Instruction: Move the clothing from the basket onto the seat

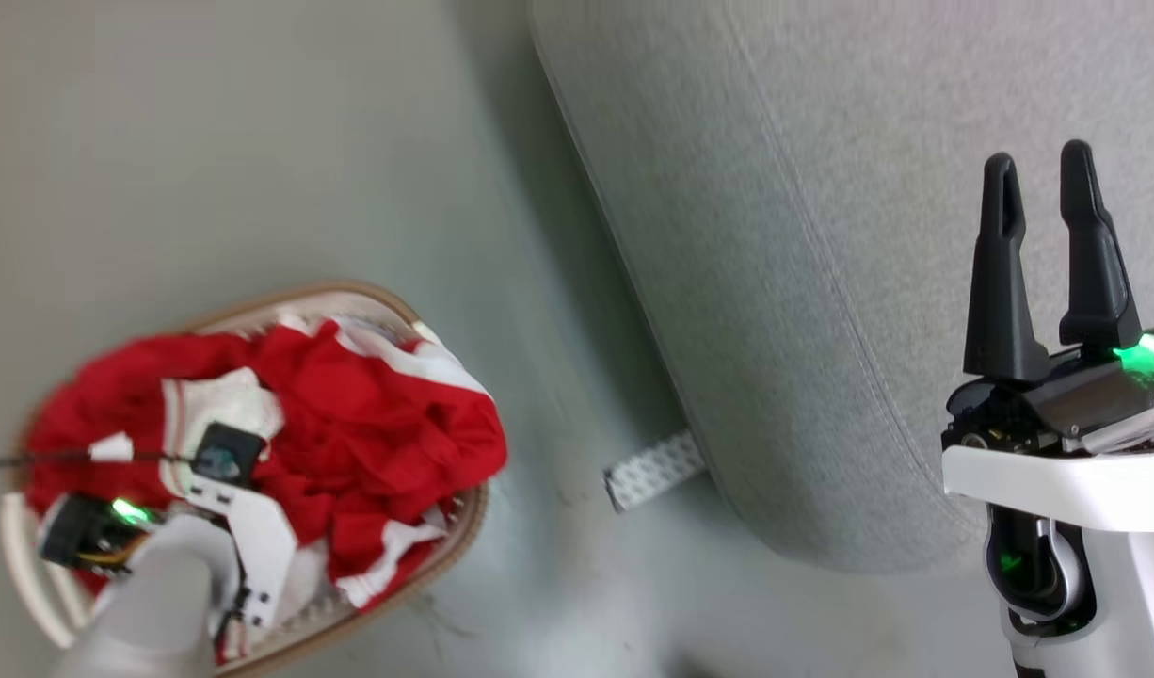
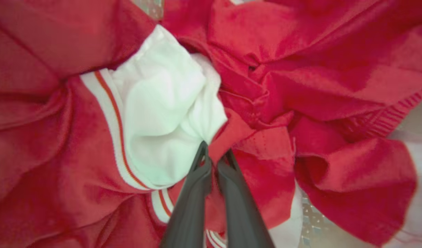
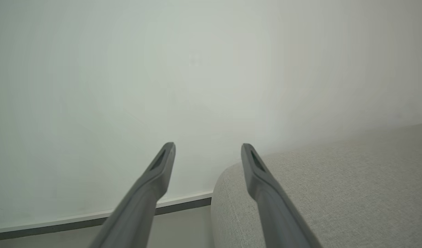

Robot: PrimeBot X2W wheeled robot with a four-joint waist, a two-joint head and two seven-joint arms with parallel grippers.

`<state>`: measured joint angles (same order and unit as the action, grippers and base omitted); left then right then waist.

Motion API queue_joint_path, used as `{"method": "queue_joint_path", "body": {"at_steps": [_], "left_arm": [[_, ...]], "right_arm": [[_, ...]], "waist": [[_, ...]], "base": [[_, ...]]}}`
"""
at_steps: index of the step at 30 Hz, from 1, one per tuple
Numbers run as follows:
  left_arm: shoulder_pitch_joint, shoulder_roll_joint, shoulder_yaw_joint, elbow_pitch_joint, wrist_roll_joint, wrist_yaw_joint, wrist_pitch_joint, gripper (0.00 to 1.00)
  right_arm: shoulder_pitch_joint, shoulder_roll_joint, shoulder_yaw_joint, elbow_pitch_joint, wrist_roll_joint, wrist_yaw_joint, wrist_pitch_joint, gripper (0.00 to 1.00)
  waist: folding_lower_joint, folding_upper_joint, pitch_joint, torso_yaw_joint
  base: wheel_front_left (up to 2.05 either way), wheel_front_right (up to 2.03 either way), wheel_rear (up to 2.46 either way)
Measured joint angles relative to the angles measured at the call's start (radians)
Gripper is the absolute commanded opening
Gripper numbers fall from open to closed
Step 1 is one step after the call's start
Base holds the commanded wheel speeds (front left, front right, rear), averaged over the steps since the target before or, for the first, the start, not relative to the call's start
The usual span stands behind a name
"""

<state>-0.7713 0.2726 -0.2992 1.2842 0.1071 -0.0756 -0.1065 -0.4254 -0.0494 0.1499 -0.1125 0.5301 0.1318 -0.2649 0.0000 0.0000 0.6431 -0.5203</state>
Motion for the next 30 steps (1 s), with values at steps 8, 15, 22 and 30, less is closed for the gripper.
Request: {"method": "queue_joint_path", "body": {"at_steps": [8, 15, 22, 30], "left_arm": [[0.035, -0.090, 0.032, 0.002, -0.079, -0.034, -0.117, 0.00], [0.057, -0.163, 0.044, -0.031, -0.139, -0.047, -0.152, 0.00], [0.115, -0.203, 0.044, -0.168, -0.256, -0.055, -0.157, 0.00], [0.182, -0.221, -0.076, -0.419, -0.420, -0.056, -0.158, 0.00]], "right_arm": [[0.044, 0.000, -0.026, 0.023, -0.054, 0.000, 0.000, 1.00], [0.078, 0.001, -0.021, 0.046, -0.100, 0.000, 0.000, 1.00], [0.120, 0.001, -0.012, 0.070, -0.109, 0.000, 0.000, 1.00], [0.180, 0.001, 0.018, 0.097, -0.113, 0.000, 0.000, 1.00]], "waist": [[0.0000, 0.0000, -0.146, 0.077], [-0.0001, 0.0000, -0.263, 0.172], [-0.0001, 0.0000, -0.365, 0.273], [-0.0002, 0.0000, -0.478, 0.372]], "base": [[0.00, 0.00, 0.00], [0.00, 0.00, 0.00], [0.00, 0.00, 0.00], [0.00, 0.00, 0.00]]}}
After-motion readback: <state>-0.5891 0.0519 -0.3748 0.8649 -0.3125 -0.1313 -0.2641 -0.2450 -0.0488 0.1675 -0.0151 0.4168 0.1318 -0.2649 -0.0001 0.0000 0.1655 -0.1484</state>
